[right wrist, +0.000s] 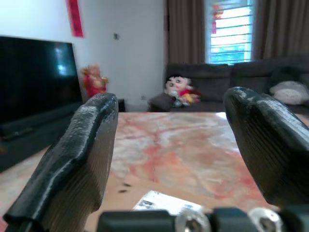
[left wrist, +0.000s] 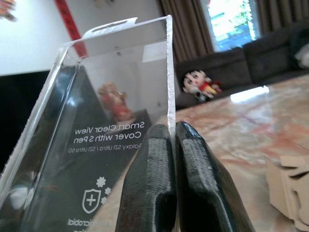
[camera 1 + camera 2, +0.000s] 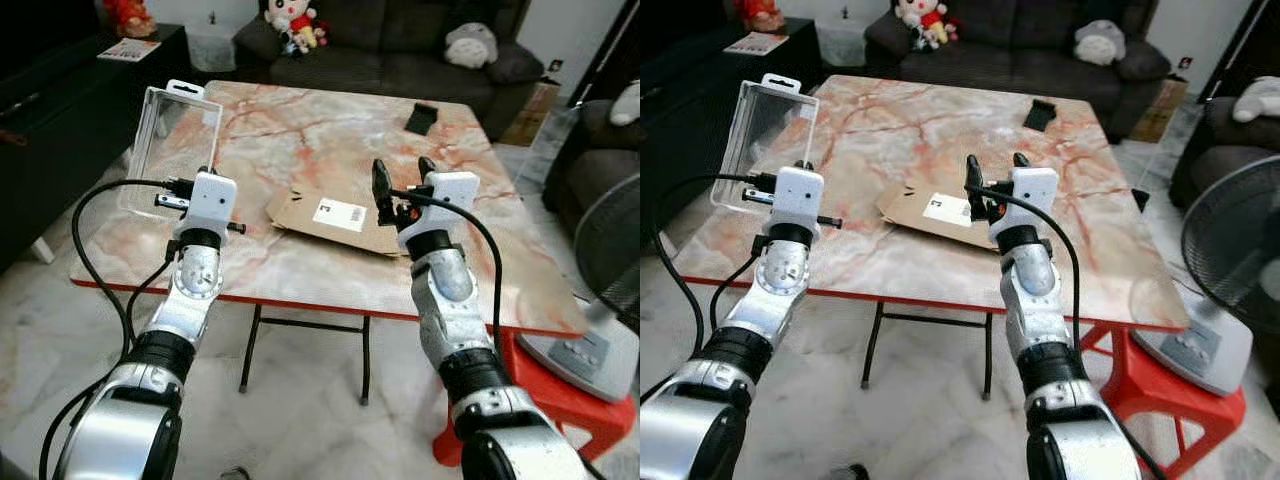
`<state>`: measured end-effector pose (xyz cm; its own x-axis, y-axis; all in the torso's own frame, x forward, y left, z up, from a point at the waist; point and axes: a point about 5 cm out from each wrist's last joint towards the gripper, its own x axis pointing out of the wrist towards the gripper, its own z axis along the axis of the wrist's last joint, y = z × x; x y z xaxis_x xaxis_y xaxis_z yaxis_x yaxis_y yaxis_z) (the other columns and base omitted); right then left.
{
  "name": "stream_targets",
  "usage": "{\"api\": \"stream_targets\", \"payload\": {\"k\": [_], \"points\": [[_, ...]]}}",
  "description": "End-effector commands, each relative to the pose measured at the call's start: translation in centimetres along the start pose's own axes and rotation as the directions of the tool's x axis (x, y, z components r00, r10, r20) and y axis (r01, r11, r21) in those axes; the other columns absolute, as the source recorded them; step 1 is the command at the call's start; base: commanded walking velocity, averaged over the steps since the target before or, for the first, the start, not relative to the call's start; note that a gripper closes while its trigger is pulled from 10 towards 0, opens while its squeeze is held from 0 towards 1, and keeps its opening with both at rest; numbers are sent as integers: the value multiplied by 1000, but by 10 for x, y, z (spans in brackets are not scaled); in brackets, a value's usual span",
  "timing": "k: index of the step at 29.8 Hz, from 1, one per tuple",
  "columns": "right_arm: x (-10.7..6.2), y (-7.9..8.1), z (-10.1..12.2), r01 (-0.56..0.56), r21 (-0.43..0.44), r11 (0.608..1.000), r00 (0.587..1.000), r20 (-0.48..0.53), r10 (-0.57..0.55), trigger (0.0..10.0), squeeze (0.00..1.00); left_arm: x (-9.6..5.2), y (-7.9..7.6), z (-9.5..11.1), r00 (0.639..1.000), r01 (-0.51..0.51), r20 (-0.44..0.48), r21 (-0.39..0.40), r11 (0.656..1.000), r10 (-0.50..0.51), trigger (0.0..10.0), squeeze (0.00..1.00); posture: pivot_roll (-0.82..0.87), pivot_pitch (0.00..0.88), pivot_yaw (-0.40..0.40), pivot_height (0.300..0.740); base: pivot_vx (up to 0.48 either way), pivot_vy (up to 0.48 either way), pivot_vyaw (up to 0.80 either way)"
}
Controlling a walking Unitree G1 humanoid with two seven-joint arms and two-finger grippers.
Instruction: Picking trash to rubbish bin
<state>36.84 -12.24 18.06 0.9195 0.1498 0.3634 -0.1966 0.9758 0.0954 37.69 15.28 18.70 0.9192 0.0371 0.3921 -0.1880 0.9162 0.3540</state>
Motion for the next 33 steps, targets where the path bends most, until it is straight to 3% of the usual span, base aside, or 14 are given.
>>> {"api": "stream_targets", "payload": {"k": [1,33], "points": [[-2,1,-4,8,10,1000,1000,-13,-8,10000,0,-3,5,-9,999,-11,-33,1,1000,11,10000,0,-47,0,-38,740,0,0,0],[-13,-5,-15,50,5,999,998,-41,-50,10000,0,-10,-2,-13,999,27,-36,-30,999,-28,10000,0,-58,0,-4,740,0,0,0]]}}
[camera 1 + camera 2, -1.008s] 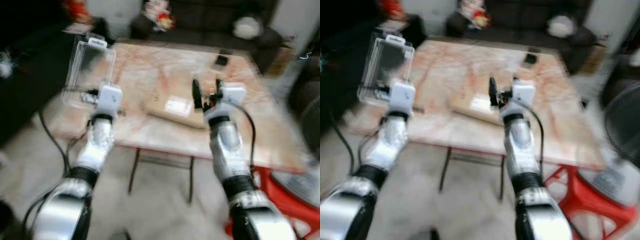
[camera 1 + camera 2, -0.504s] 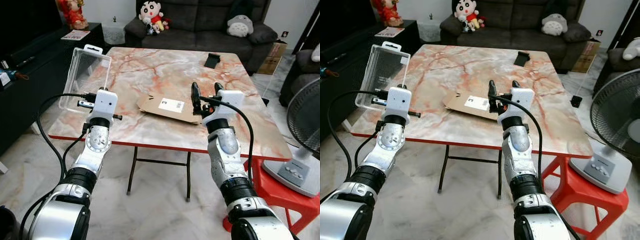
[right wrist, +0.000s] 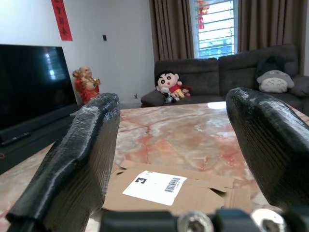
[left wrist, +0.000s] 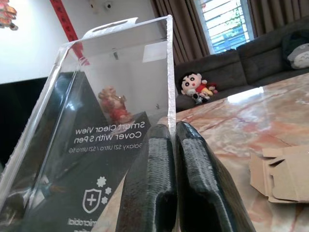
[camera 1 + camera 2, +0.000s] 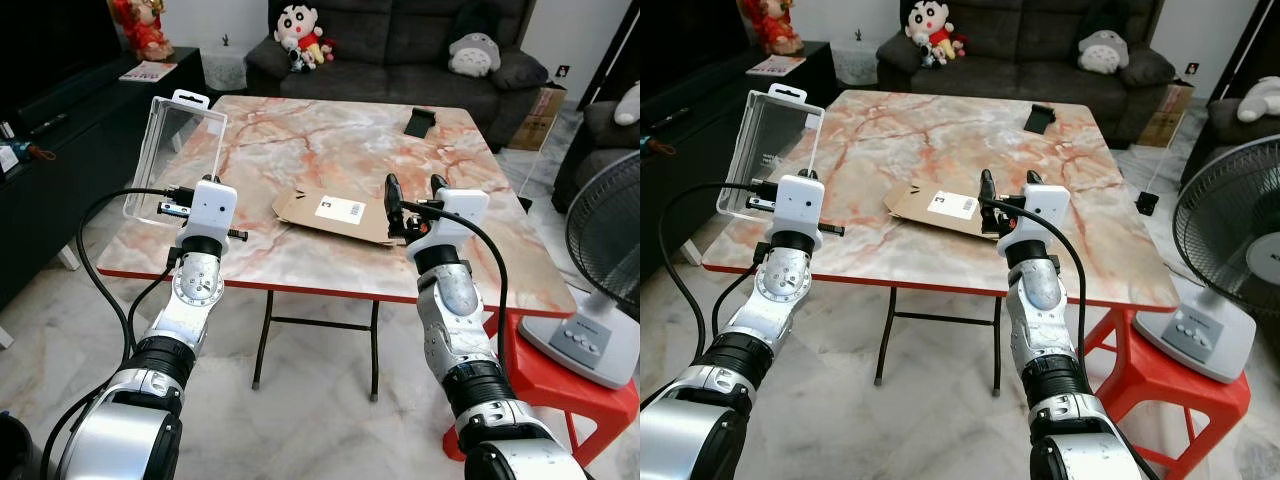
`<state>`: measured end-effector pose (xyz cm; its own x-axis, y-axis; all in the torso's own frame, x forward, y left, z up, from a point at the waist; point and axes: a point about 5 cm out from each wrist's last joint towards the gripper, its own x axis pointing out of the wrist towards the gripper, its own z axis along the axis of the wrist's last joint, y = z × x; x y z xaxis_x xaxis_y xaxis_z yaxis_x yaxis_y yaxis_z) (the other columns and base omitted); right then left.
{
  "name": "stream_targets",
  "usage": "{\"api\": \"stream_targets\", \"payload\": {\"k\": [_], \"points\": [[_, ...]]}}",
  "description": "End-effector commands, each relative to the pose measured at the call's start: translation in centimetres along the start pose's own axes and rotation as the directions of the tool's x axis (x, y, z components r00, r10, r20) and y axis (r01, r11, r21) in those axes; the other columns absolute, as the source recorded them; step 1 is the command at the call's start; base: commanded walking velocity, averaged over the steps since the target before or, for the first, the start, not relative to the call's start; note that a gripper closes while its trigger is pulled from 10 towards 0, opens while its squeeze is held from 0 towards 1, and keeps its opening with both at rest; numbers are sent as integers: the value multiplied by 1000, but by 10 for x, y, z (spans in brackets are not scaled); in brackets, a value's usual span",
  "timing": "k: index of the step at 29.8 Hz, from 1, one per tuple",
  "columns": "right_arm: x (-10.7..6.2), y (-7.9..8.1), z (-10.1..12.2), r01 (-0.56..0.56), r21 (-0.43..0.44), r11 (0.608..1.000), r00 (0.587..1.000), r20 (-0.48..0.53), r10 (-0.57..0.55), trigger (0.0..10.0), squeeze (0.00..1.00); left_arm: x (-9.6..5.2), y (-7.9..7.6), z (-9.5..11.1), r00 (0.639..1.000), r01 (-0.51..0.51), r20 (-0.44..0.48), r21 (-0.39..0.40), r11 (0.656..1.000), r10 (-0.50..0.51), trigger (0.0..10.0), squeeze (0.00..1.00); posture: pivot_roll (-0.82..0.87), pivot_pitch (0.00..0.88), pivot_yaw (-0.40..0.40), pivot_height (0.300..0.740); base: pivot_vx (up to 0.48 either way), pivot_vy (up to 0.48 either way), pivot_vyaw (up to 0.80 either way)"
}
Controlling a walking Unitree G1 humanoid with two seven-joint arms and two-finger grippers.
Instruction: Picking trash to rubbish bin
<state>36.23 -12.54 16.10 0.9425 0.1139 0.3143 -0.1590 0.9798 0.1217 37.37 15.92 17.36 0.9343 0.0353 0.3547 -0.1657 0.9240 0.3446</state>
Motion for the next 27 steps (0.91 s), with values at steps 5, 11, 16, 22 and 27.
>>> {"api": "stream_targets", "payload": {"k": [5,11,16,22,27], "points": [[0,-1,0,4,-5,1000,1000,5,-4,10000,0,-2,-4,-2,1000,11,-10,-15,1000,-11,10000,0,-59,0,-1,740,0,0,0],[-1,0,-2,-1,-9,1000,1000,-5,1,10000,0,-2,-5,-2,1000,19,-13,-7,1000,-19,10000,0,-58,0,-1,740,0,0,0],[-3,-2,-8,8,-5,1000,1000,-27,-8,10000,0,-7,-8,-12,998,19,-59,-47,999,-21,10000,0,-63,0,1,740,0,0,0],[-16,-12,-28,43,-17,999,992,-115,-45,10000,0,-21,-7,-31,992,24,-125,-84,996,-34,10000,0,-56,0,-7,740,0,0,0],[-30,-19,-43,66,-26,998,982,-178,-69,10000,0,-35,-5,-49,978,32,-204,-78,996,-47,10000,0,-55,0,-10,740,0,0,0]]}}
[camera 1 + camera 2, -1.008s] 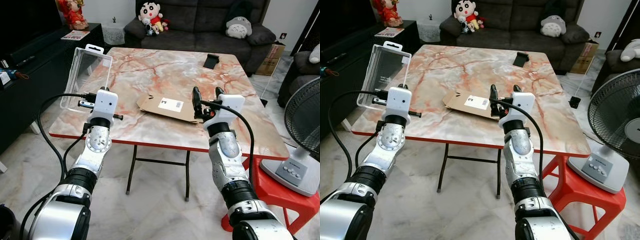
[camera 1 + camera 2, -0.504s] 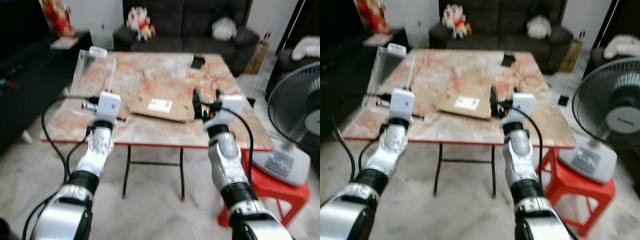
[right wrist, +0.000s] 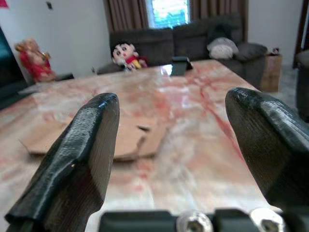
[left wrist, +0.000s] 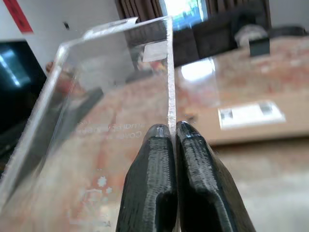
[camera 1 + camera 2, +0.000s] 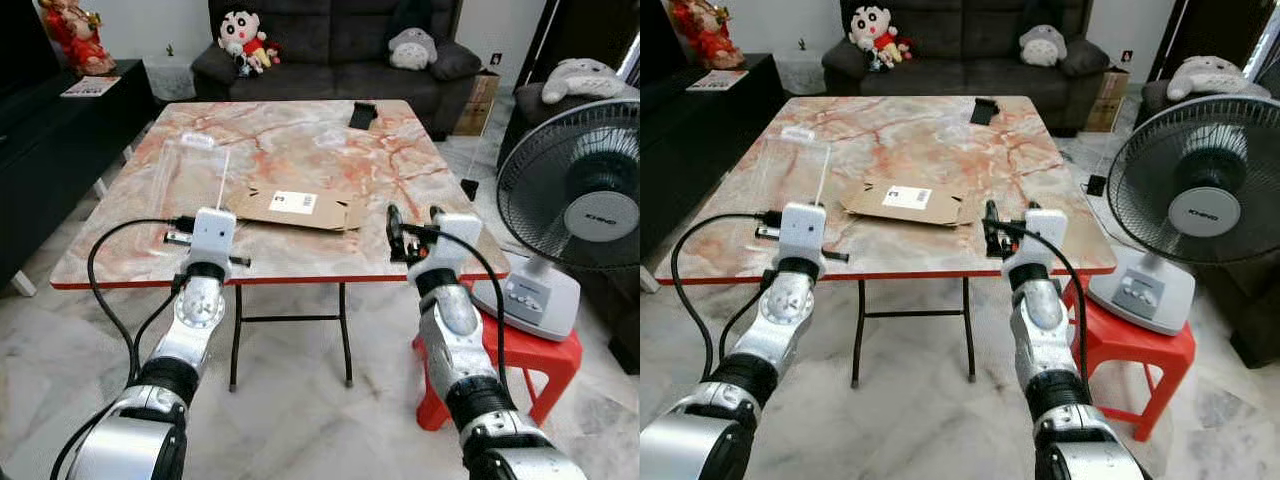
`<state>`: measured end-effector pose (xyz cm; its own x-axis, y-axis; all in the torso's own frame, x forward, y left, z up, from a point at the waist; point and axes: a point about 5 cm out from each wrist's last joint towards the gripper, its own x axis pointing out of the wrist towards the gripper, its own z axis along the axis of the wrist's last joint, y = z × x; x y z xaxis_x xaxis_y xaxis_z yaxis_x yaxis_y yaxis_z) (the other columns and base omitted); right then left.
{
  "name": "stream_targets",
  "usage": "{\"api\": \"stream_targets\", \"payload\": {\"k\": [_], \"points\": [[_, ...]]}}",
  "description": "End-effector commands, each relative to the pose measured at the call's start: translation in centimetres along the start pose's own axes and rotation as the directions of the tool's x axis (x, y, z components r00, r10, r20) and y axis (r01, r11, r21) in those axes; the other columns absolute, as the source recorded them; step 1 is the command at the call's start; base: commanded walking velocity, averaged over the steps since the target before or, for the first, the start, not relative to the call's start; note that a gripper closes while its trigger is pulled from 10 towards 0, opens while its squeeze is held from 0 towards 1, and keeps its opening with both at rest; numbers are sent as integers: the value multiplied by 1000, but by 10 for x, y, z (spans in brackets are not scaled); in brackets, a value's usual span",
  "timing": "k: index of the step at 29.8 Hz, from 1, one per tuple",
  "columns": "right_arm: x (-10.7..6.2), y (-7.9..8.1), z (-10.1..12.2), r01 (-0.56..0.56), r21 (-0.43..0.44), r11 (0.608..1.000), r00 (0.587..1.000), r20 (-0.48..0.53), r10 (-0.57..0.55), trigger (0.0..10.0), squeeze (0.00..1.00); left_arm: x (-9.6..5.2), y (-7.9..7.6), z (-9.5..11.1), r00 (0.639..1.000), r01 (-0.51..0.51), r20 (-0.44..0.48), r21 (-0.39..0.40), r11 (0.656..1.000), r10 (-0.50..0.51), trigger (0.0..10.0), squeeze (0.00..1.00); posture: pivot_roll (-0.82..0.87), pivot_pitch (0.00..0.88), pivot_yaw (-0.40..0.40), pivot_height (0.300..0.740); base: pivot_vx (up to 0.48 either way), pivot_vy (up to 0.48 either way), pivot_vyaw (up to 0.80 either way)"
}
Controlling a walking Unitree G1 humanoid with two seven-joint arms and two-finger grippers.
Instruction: Picking trash to rubbish bin
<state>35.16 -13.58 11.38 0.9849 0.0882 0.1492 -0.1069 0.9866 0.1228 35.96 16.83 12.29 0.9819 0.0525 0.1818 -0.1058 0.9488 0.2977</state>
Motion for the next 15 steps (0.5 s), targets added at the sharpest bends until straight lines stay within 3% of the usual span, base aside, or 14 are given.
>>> {"api": "stream_targets", "payload": {"k": [1,15], "points": [[-5,-6,-7,21,-9,1000,999,-27,-21,10000,0,-5,2,-10,999,-6,-45,-7,1000,6,10000,0,-53,0,-11,740,0,0,0],[-29,-14,-43,37,-29,999,985,-168,-42,10000,0,-29,-3,-40,989,26,-146,-13,1000,-28,10000,0,-48,0,-16,740,0,0,0]]}}
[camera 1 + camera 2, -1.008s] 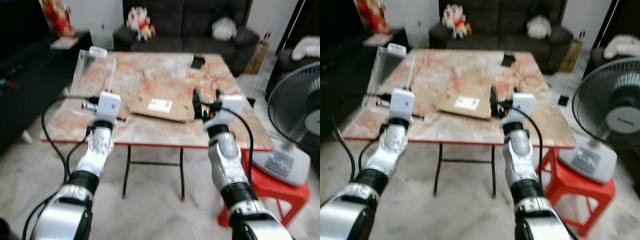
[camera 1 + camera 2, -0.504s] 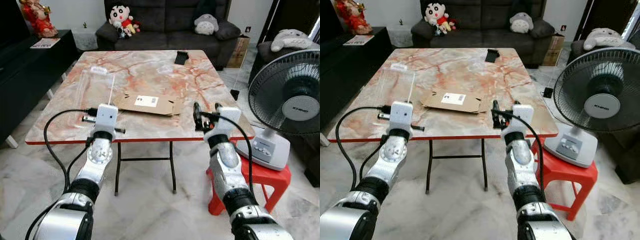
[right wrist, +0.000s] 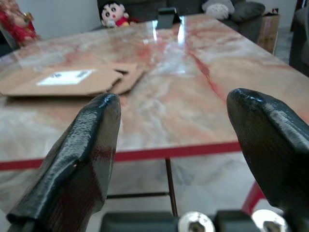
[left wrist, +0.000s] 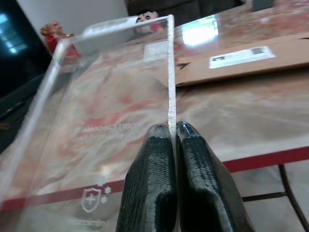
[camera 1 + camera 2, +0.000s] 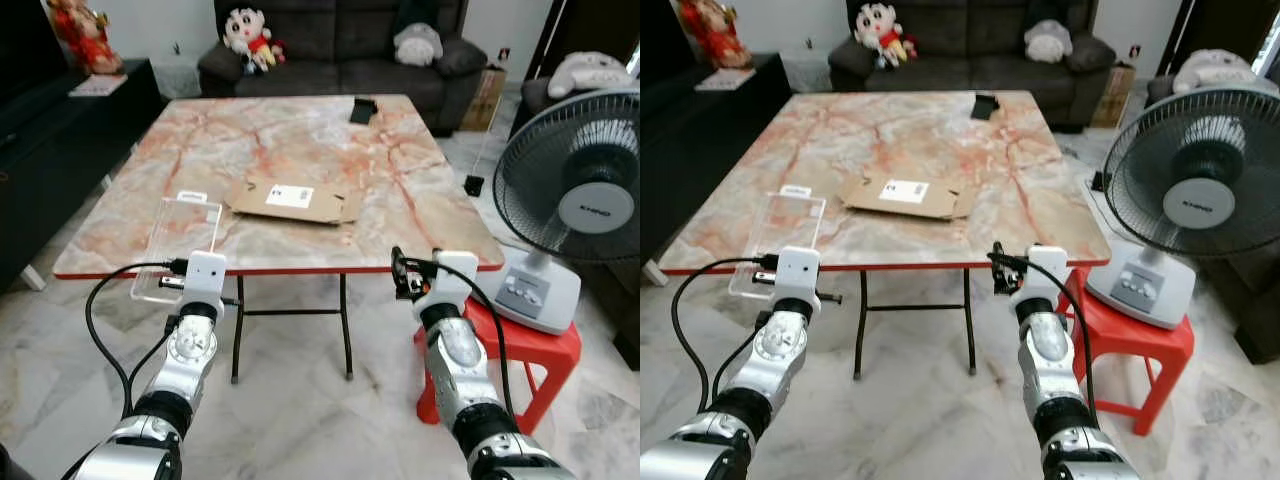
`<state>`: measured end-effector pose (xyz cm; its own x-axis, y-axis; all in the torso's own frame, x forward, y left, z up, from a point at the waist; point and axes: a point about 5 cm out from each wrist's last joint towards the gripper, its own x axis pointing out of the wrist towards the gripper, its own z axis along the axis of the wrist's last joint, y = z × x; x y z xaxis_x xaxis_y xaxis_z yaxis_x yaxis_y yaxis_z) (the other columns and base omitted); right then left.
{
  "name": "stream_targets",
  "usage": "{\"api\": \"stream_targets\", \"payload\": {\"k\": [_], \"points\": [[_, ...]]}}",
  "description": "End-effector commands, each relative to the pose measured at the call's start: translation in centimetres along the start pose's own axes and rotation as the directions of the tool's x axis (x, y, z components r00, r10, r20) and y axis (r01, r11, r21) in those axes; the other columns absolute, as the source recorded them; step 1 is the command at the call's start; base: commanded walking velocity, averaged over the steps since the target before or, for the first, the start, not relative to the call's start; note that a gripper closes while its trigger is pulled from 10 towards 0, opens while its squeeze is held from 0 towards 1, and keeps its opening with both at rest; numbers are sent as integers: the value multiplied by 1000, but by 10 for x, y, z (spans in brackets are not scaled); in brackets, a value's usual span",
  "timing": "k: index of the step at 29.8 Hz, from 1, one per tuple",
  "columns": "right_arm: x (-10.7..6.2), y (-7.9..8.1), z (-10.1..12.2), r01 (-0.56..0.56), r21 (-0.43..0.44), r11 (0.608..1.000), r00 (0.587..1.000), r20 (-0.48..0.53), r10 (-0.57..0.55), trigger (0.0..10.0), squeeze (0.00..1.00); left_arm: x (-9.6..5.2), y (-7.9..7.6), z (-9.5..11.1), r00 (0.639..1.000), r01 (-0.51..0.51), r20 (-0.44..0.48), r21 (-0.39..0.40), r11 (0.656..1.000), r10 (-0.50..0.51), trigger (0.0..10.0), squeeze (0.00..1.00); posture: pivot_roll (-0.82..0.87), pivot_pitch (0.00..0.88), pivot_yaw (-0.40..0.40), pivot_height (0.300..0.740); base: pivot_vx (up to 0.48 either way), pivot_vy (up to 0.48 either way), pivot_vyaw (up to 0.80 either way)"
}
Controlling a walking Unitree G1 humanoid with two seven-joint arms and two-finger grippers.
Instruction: Picking trash to rubbish bin
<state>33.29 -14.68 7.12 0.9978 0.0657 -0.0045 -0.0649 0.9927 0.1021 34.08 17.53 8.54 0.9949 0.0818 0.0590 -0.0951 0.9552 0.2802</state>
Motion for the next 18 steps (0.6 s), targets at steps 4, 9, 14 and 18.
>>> {"api": "stream_targets", "payload": {"k": [4,9,14,18], "points": [[-15,-7,-27,19,-8,1000,993,-113,-20,10000,0,-13,-2,-23,995,49,-91,15,999,-48,10000,0,-47,0,-18,740,0,0,0],[-31,-16,-48,47,-17,999,977,-207,-49,10000,0,-24,-2,-40,984,82,-163,32,996,-76,10000,0,-48,0,-19,740,0,0,0],[-46,-22,-67,69,-28,997,953,-292,-74,10000,0,-35,1,-55,974,78,-218,37,996,-68,10000,0,-51,0,-19,740,0,0,0],[-59,-25,-80,78,-41,996,930,-357,-88,10000,0,-46,3,-68,960,94,-271,50,994,-77,10000,0,-48,0,-18,740,0,0,0]]}}
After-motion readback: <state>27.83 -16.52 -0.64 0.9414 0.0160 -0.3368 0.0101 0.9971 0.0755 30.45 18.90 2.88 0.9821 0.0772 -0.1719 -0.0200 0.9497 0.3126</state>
